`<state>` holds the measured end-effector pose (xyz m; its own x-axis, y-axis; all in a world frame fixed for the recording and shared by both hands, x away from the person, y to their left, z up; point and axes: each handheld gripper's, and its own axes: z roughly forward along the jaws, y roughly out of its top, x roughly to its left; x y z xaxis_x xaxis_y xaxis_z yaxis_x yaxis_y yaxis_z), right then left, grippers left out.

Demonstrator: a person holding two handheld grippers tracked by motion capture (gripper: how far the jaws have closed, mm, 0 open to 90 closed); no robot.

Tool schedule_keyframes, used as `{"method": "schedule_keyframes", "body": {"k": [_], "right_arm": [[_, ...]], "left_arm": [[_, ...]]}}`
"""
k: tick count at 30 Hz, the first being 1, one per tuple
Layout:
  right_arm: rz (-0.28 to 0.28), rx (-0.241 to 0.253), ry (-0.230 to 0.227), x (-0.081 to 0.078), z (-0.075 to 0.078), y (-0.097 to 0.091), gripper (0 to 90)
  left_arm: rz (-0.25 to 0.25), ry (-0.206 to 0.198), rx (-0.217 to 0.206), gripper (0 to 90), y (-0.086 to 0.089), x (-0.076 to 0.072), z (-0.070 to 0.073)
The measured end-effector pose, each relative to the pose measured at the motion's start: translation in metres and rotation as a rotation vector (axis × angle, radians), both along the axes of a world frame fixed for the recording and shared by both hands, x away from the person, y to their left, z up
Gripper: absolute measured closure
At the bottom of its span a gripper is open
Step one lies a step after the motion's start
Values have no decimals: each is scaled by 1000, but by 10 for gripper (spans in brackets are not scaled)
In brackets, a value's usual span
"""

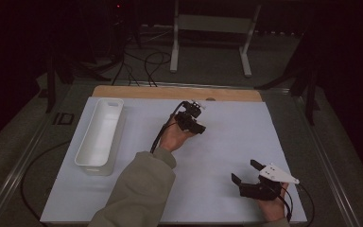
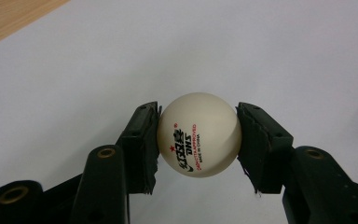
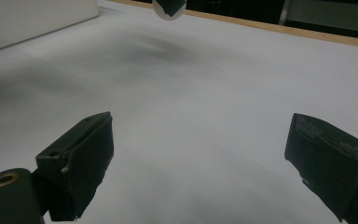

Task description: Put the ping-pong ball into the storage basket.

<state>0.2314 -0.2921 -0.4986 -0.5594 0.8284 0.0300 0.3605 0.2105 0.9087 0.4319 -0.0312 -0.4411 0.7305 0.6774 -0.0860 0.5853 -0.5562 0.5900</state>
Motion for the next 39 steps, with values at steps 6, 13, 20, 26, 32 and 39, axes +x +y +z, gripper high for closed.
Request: {"method": "schedule_keyframes", "body": {"k": [6, 13, 20, 26, 32, 39], "right_arm": [[1, 2, 2, 0, 0, 1, 72], [-1, 1, 2, 0, 0, 1, 72], [0, 2, 2, 0, 0, 1, 72], [0, 2, 1, 0, 0, 1, 72], [-1, 2, 2, 0, 0, 1, 72], [1, 3, 3, 0, 0, 2, 72]], "left_arm": [[3, 3, -10, 513, 4, 0, 3], [0, 3, -13, 513, 7, 0, 7], [-6, 5, -15, 513, 11, -1, 11], [-9, 4, -19, 513, 14, -1, 14], [-7, 4, -25, 513, 17, -2, 15], [-8, 3, -26, 513, 20, -2, 19]]}}
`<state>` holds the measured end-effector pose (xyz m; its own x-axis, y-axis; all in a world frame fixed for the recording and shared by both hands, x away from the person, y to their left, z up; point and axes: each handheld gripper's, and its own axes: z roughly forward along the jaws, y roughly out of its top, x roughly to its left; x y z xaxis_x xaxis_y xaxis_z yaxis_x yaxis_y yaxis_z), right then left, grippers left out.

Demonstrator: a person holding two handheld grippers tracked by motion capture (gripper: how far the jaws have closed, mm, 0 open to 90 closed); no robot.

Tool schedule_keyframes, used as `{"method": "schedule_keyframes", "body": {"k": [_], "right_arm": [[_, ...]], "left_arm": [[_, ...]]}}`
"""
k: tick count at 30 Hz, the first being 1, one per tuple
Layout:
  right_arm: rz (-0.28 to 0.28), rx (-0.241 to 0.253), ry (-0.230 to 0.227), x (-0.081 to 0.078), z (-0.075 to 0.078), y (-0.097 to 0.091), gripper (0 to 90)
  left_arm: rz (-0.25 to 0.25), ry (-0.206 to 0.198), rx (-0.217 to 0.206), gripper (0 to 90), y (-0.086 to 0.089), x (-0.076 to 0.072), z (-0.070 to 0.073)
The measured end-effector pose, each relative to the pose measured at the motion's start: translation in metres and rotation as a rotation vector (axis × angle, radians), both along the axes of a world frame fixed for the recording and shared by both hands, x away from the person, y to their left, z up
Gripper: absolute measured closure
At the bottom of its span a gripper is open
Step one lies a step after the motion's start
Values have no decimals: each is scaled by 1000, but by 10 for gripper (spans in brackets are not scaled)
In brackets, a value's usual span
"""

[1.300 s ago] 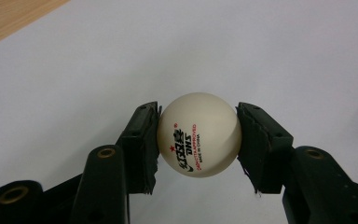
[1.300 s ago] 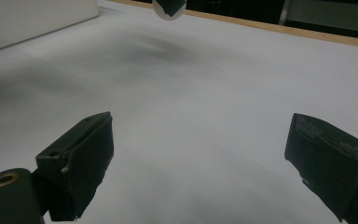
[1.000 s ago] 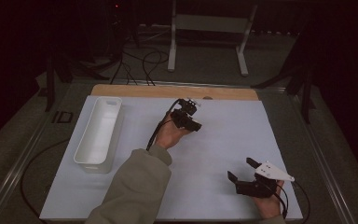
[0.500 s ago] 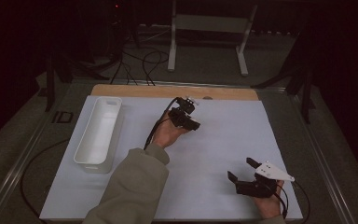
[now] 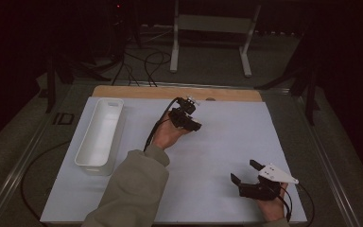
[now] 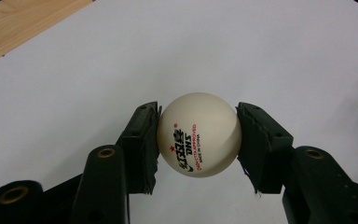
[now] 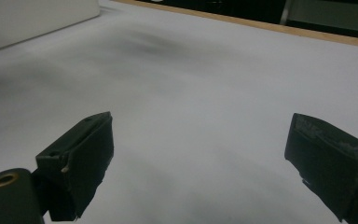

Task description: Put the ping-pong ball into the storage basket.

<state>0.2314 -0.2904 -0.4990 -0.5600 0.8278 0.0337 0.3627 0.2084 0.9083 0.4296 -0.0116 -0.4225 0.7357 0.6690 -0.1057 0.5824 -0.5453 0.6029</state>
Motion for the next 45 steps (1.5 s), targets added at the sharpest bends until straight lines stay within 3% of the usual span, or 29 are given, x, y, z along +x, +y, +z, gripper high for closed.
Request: {"method": "schedule_keyframes", "body": {"k": [45], "right_arm": [[3, -2, 0, 0, 0, 1, 72]], "left_arm": [[7, -29, 4, 513, 23, -3, 21]]}}
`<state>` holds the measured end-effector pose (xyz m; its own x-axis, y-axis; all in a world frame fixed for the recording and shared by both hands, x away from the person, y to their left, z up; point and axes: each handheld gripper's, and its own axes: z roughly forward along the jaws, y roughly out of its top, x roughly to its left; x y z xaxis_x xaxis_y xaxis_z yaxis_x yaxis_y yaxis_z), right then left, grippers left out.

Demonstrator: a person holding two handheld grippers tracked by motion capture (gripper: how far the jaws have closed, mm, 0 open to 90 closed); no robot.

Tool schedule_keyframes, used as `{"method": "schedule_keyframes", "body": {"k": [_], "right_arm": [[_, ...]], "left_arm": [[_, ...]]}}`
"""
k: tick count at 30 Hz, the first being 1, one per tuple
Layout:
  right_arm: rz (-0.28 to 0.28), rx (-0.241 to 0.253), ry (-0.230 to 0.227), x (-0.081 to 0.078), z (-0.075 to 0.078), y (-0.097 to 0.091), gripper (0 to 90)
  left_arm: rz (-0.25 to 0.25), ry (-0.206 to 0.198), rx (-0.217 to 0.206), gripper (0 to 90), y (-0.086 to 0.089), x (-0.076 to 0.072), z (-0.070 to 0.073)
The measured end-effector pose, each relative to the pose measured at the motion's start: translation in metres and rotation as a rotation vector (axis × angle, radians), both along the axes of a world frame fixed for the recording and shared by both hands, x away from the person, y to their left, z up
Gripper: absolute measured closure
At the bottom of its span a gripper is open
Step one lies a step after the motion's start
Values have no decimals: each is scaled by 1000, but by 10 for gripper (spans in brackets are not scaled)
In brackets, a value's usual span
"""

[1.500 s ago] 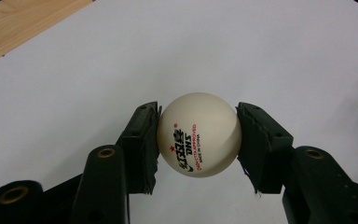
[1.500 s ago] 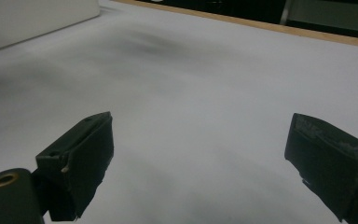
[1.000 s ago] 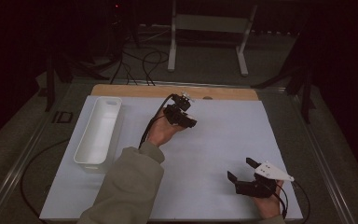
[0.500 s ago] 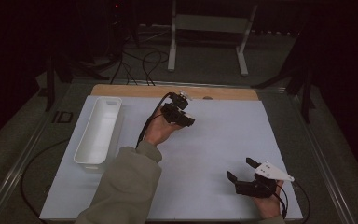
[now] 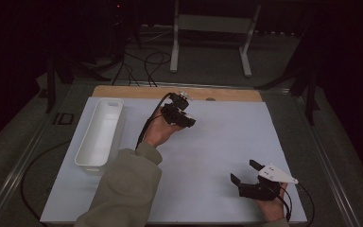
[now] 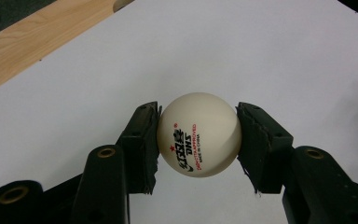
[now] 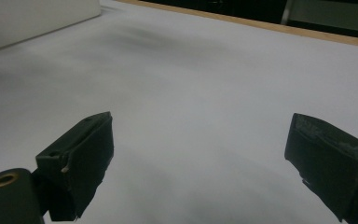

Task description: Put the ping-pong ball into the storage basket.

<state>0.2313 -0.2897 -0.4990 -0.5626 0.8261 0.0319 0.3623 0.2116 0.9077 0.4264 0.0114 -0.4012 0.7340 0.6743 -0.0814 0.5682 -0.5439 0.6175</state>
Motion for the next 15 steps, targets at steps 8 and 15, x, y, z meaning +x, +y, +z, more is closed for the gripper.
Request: {"method": "schedule_keyframes", "body": {"k": [8, 15], "right_arm": [[-1, -3, 0, 0, 0, 0, 72], [-1, -2, 1, 0, 0, 0, 72]], "left_arm": [[2, -2, 3, 513, 3, 0, 1], [8, -3, 0, 514, 5, -1, 2]]}}
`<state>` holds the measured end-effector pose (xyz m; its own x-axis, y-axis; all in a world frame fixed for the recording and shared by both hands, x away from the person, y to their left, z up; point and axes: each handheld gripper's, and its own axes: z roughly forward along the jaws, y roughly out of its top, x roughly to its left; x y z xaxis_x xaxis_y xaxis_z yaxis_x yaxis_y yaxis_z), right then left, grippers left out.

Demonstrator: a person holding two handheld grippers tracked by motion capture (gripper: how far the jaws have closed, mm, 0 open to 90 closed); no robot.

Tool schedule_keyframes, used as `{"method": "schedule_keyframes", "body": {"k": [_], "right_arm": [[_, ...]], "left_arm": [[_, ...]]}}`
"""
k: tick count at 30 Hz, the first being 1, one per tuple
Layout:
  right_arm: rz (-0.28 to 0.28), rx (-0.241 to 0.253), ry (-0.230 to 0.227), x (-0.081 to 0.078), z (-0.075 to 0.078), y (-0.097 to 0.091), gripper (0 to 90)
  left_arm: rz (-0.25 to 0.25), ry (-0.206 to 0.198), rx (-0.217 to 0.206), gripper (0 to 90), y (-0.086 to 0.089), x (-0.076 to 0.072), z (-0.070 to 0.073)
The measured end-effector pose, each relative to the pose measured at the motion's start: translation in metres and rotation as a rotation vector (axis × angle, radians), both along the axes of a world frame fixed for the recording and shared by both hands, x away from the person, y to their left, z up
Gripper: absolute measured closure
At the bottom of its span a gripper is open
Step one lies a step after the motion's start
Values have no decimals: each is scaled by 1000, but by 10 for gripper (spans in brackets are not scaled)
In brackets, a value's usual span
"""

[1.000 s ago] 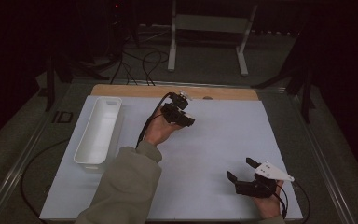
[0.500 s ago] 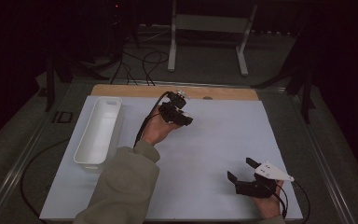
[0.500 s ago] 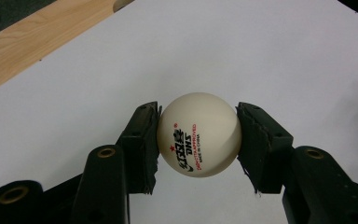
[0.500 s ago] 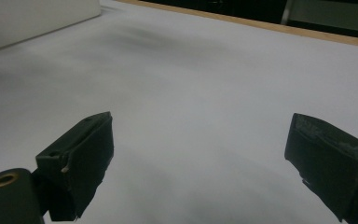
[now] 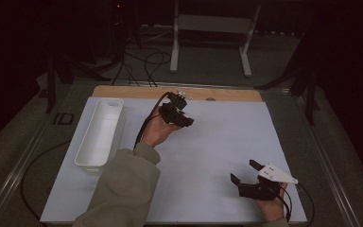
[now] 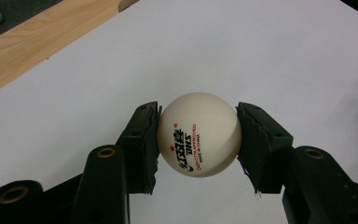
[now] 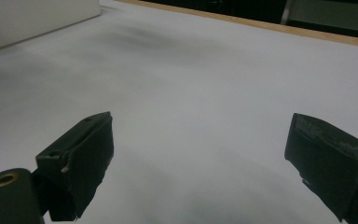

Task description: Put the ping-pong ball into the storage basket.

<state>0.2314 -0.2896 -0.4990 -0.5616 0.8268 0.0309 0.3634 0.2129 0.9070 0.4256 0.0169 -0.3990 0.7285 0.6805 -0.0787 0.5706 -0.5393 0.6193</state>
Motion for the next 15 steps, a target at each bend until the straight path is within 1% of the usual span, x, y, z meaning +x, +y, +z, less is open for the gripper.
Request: {"method": "schedule_keyframes", "body": {"k": [15], "right_arm": [[-2, 2, -2, 0, 0, 0, 72]], "left_arm": [[14, -6, -3, 513, 10, -1, 3]]}}
